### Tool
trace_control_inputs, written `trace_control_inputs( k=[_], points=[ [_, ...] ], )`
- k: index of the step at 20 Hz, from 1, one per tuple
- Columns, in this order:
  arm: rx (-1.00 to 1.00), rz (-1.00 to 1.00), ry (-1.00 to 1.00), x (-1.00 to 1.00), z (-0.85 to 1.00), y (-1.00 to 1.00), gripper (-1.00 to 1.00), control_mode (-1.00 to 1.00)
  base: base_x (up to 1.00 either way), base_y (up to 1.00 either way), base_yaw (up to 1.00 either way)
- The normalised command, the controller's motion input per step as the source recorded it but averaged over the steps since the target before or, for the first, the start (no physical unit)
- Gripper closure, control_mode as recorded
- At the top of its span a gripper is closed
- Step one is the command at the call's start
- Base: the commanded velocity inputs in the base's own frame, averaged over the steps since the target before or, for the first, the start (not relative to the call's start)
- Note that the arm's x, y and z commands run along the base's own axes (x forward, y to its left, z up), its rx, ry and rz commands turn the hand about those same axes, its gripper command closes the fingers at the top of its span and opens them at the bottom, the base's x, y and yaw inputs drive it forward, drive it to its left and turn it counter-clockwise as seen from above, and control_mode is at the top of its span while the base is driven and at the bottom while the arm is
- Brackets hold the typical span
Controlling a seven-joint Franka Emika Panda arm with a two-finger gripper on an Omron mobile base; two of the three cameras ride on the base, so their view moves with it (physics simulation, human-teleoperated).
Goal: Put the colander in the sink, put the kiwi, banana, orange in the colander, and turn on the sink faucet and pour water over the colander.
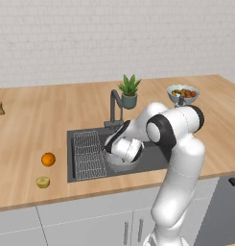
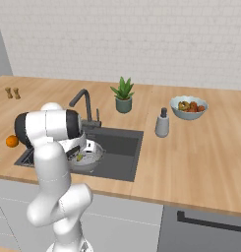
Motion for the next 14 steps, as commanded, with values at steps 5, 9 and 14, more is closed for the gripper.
trace_control_inputs(
  k=[5,9,14],
  points=[
    [0.0,0.0,0.0,0.0,-0.32,-0.16,1.0,-1.0,0.0,0.0,0.0],
    [0.03,0.0,0.0,0.0,-0.22,-0.21,1.0,-1.0,0.0,0.0,0.0],
    [0.06,0.0,0.0,0.13,-0.12,-0.01,1.0,-1.0,0.0,0.0,0.0]
  ],
)
